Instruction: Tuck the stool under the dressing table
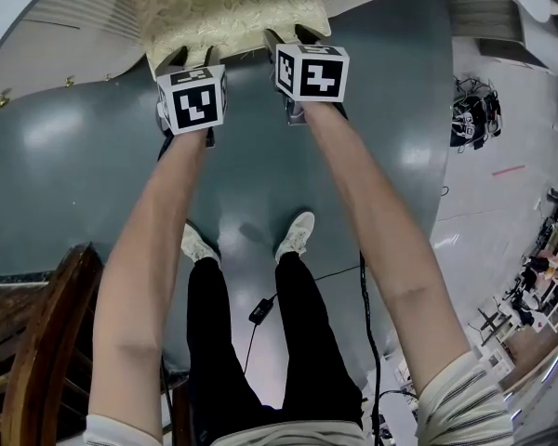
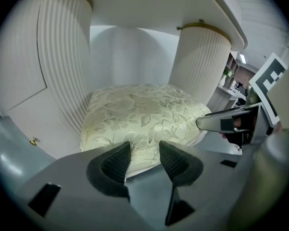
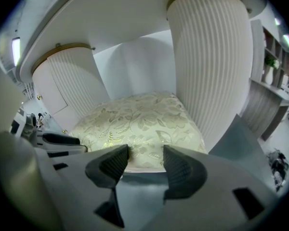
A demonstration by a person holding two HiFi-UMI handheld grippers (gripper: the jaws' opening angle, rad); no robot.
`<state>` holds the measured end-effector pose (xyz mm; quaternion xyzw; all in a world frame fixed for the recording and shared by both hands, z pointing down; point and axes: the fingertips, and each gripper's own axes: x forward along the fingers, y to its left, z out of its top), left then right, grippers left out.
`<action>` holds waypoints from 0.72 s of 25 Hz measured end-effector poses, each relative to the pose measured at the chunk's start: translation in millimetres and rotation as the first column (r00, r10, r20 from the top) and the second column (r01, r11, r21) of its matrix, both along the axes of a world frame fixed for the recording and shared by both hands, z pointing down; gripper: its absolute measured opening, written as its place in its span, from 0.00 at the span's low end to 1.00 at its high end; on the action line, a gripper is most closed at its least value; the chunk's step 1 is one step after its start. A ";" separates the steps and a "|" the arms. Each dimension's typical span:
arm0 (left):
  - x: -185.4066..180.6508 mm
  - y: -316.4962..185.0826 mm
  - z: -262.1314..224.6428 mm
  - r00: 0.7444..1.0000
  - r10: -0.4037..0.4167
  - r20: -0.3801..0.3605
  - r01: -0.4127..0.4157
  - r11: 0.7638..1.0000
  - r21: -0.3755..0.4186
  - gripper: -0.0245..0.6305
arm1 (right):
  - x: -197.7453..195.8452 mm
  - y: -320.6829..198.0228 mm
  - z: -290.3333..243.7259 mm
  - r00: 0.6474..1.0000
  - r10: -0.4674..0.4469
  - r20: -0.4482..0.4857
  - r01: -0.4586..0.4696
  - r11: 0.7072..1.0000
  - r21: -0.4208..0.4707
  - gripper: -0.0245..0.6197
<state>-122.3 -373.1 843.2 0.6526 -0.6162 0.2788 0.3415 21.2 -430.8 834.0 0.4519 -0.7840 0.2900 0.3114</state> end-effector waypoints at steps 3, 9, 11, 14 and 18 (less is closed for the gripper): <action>-0.6 1.8 2.7 1.000 0.009 -0.019 -0.009 1.000 -0.002 0.31 | -2.7 1.2 3.7 1.000 -0.001 -0.006 0.002 1.000 0.017 0.39; 7.9 0.3 3.2 1.000 0.007 -0.022 -0.008 1.000 -0.003 0.31 | 5.6 0.0 4.4 1.000 0.000 -0.001 0.000 1.000 0.013 0.39; 7.7 2.2 -1.1 1.000 0.005 -0.028 -0.005 1.000 -0.009 0.31 | 6.0 1.2 1.0 1.000 0.016 -0.002 -0.016 0.999 0.028 0.39; 10.1 4.6 -3.1 0.999 0.008 -0.043 -0.010 1.000 -0.030 0.31 | 8.4 1.4 -0.6 0.999 0.039 -0.006 -0.039 0.999 0.028 0.39; 6.5 10.2 -7.3 0.998 0.051 -0.036 -0.052 0.998 -0.044 0.31 | 6.1 10.7 -1.8 1.000 0.007 -0.017 -0.008 1.000 -0.027 0.39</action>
